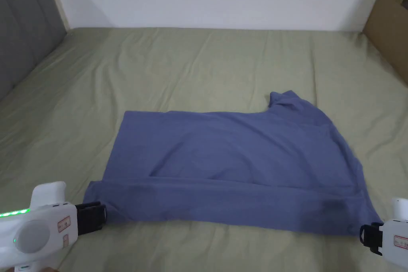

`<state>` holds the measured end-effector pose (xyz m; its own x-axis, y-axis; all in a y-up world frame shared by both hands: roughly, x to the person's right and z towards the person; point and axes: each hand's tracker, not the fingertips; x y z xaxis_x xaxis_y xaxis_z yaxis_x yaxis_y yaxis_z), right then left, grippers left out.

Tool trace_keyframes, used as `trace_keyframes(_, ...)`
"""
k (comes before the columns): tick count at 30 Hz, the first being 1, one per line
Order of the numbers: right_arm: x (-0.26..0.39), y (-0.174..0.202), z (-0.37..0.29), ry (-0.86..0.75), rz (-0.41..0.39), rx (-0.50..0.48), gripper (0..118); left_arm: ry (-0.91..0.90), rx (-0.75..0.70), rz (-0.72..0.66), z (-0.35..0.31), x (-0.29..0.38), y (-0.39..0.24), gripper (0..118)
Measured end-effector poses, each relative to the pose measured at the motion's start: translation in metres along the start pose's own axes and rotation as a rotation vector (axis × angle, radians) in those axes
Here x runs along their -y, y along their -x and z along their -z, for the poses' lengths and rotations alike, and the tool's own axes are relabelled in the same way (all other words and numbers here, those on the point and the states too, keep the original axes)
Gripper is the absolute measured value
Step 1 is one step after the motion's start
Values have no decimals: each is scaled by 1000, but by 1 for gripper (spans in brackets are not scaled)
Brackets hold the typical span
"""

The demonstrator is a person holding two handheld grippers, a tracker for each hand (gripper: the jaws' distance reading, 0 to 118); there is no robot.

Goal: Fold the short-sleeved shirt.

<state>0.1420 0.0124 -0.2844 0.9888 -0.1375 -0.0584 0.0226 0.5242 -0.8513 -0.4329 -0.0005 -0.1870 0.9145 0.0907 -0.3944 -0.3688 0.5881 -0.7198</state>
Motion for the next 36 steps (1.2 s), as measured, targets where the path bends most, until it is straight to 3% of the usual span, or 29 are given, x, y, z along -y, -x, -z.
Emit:
trace_keyframes(2,1,-2,-2,-2,8,3,0,33,5,-14,16,-2,-3,95)
trace_keyframes(4,2,-5,-2,4,14,6,0,120,45,-53,38,4,3,41)
trace_keyframes(5,3,-7,-2,5,17,8,0,145,-43,-52,41,10,0,39)
trace_keyframes(6,4,-9,-2,5,23,9,0,54,23,-73,34,10,5,32)
trace_keyframes(8,3,-12,-5,-7,53,13,0,74,38,-85,23,1,8,4)
trace_keyframes(9,2,-15,-6,-19,70,10,7,68,56,-76,20,-1,7,4)
trace_keyframes(11,-4,-18,-9,-26,77,9,52,84,39,-28,18,-5,1,4)
trace_keyframes(12,-8,-19,-9,-36,76,16,66,73,21,16,16,-6,-2,4)
trace_keyframes(13,-12,-20,-9,-41,75,25,70,74,17,34,7,-5,-12,4)
trace_keyframes(17,-26,-30,11,-32,100,59,70,70,38,-7,2,-7,-11,3)
trace_keyframes(21,-22,-33,50,92,118,16,65,73,46,-11,-1,-7,-12,3)
trace_keyframes(23,-18,-24,53,41,60,64,47,77,49,-7,-3,-7,-13,4)
trace_keyframes(25,-24,-16,43,22,138,0,7,78,47,0,-4,-8,-15,4)
trace_keyframes(26,-27,-11,44,39,134,33,7,77,39,9,-6,-8,-16,4)
trace_keyframes(28,-27,-2,45,57,35,97,7,73,41,28,-10,-10,-18,3)
trace_keyframes(30,-28,0,34,50,-5,106,7,69,38,48,-16,-14,-16,3)
trace_keyframes(36,-32,-26,-14,-5,50,39,7,33,70,57,-49,-15,-8,3)
